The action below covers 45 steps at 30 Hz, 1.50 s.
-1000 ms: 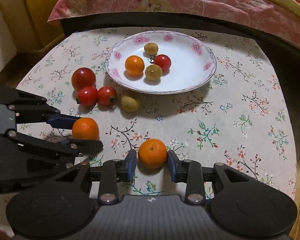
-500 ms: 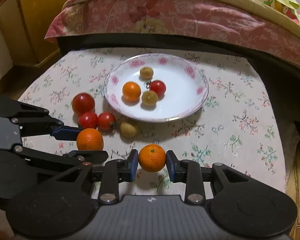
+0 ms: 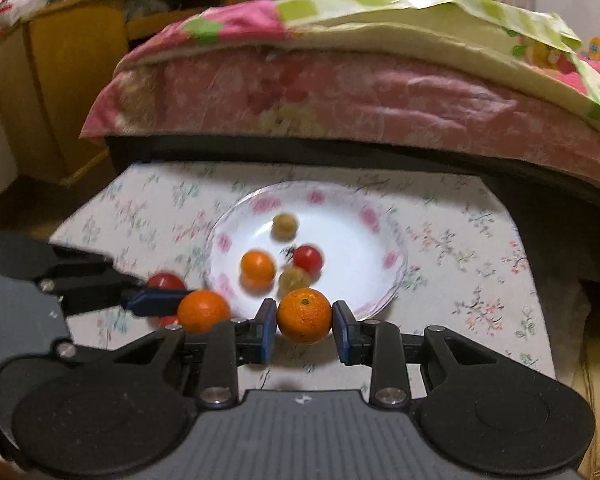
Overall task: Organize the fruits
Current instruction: 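Carry the orange and mandarin over the white plate and open both tools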
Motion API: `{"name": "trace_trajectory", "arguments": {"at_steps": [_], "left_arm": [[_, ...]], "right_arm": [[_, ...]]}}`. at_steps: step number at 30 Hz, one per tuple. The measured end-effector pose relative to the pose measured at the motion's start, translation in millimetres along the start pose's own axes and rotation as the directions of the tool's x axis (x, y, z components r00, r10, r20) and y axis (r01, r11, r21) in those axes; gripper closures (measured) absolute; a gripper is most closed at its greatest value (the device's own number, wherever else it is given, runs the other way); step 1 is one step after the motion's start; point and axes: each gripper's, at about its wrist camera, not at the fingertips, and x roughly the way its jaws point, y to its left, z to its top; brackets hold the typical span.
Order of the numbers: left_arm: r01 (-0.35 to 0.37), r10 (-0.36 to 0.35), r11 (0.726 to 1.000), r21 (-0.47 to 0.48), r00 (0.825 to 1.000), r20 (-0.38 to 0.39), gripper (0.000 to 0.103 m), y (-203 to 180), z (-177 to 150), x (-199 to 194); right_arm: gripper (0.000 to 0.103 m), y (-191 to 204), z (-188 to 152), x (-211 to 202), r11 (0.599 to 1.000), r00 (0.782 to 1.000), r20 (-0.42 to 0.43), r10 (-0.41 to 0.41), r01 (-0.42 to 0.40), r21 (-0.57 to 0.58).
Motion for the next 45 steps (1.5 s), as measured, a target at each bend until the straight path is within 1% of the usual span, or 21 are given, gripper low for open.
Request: {"name": "trace_trajectory", "arguments": {"at_steps": [4, 12, 23, 28, 31, 34, 41, 45], "left_arm": [[-0.01, 0.01, 1.0, -0.024, 1.0, -0.005, 0.061, 6, 4, 7], [-0.042, 0.043, 0.999, -0.017, 0.999, 0.004, 0.061, 14, 24, 24], [-0.073, 0.074, 0.997, -0.031, 0.997, 0.009, 0.06, 24, 45, 47], [-0.083, 0.083, 0.996, -0.045, 0.997, 0.002, 0.06, 28, 47, 53], [-0.091, 0.091, 0.995, -0.051, 0.996, 0.002, 0.058, 30, 46, 54], [-0.087, 0.087, 0.995, -0.058, 0.996, 0.001, 0.058, 32, 47, 54], [-0.094, 0.095, 0.994, -0.062, 0.995, 0.007, 0.057, 37, 47, 50], [-0.098, 0.098, 0.993, -0.063, 0.995, 0.004, 0.056, 39, 46, 47]], "right_arm": [[0.073, -8, 3, 5, 1.0, 1.0, -0.003, -0.014, 0.014, 0.026], [0.073, -22, 15, 26, 0.998, 0.999, -0.007, -0.037, 0.037, 0.046], [0.073, -36, 24, 52, 0.995, 0.999, -0.027, -0.036, 0.038, 0.097], [0.073, -39, 26, 58, 0.993, 0.999, -0.028, -0.023, 0.026, 0.115], [0.073, -38, 26, 61, 0.992, 0.999, -0.03, -0.021, 0.024, 0.121], [0.073, -38, 27, 64, 0.991, 0.999, -0.032, -0.004, 0.008, 0.134], [0.073, -36, 26, 65, 0.991, 0.999, -0.029, -0.019, 0.022, 0.134], [0.073, -36, 27, 64, 0.99, 1.0, -0.024, -0.013, 0.016, 0.141]]}}
